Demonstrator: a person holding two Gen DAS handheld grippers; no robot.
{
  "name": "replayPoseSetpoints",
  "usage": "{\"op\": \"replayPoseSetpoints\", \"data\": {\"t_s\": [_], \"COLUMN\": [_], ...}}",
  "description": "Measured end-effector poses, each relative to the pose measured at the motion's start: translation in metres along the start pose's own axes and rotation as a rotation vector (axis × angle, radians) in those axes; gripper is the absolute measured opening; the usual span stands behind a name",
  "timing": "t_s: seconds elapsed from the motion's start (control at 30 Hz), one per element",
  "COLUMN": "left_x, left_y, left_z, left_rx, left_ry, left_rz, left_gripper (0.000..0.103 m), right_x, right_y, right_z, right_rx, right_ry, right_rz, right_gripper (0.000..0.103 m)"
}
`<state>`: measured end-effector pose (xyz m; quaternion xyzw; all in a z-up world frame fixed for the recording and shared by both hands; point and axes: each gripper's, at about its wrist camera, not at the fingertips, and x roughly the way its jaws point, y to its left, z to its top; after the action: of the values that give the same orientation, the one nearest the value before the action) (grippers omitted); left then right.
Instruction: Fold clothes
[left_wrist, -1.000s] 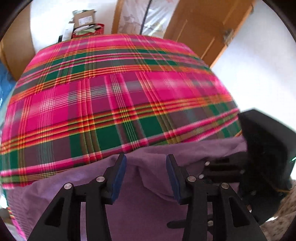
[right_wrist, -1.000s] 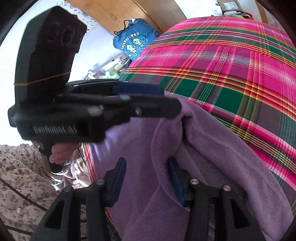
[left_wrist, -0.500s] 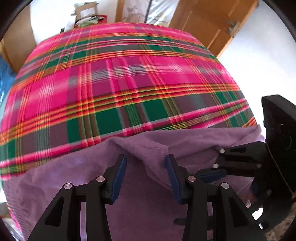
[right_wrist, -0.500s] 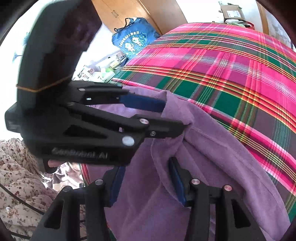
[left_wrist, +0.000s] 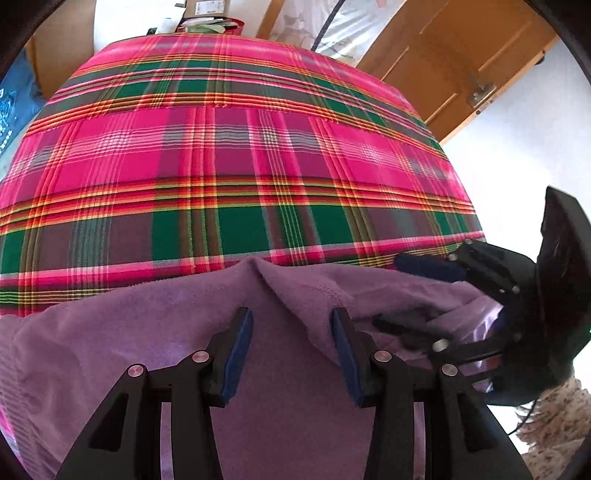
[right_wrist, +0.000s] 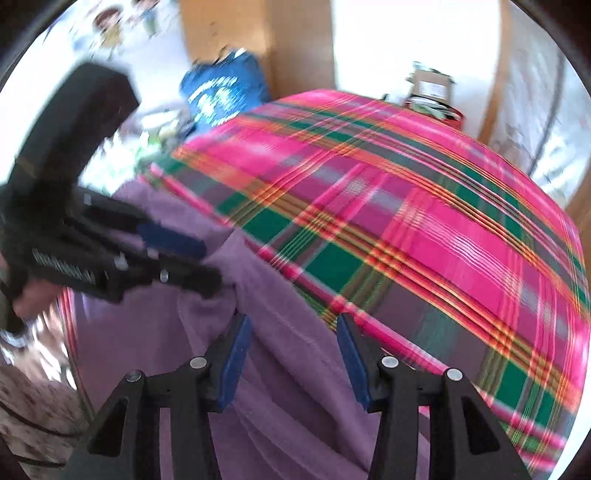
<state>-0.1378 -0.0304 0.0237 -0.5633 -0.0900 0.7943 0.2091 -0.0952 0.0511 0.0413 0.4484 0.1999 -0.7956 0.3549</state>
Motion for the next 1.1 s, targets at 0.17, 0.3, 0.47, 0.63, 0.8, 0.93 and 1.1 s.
{"op": "replayPoseSetpoints", "data": {"t_s": [0.17,0.3,0.47,0.63,0.8,0.93,1.1], "left_x": [-0.005,-0.003,-0.008,-0.013,-0.013,-0.008,-0.001], "left_y": [0.005,0.006,0.013,0.023,0.033,0.033,0.033], "left_z": [0.002,0.004,0.002,0.001,0.001,0.0,0.001], "left_rx": [-0.023,-0.038,-0.055,-0.093,-0.13,-0.128,-0.121], "left_ry": [-0.017,-0.025,-0.038,-0.058,-0.069,-0.055,-0.042], "left_rz": [-0.02,-0.032,-0.049,-0.049,-0.052,-0.045,-0.041], "left_gripper": [0.046,0.046,0.046,0.046,0.046,0.046,0.046], "right_x": [0.018,0.023,0.028,0.033,0.034,0.033,0.035], "right_y": [0.016,0.02,0.004,-0.013,-0.031,-0.048,-0.056], "right_z": [0.001,0.006,0.016,0.025,0.029,0.027,0.03], "right_rx": [-0.121,-0.166,-0.118,-0.062,0.034,0.125,0.157], "right_ry": [0.017,-0.001,-0.008,-0.024,-0.023,-0.011,0.017], "right_rz": [-0.056,-0.054,-0.068,-0.048,0.05,0.122,0.155], "right_gripper": [0.05,0.049,0.044,0.038,0.036,0.036,0.037]}}
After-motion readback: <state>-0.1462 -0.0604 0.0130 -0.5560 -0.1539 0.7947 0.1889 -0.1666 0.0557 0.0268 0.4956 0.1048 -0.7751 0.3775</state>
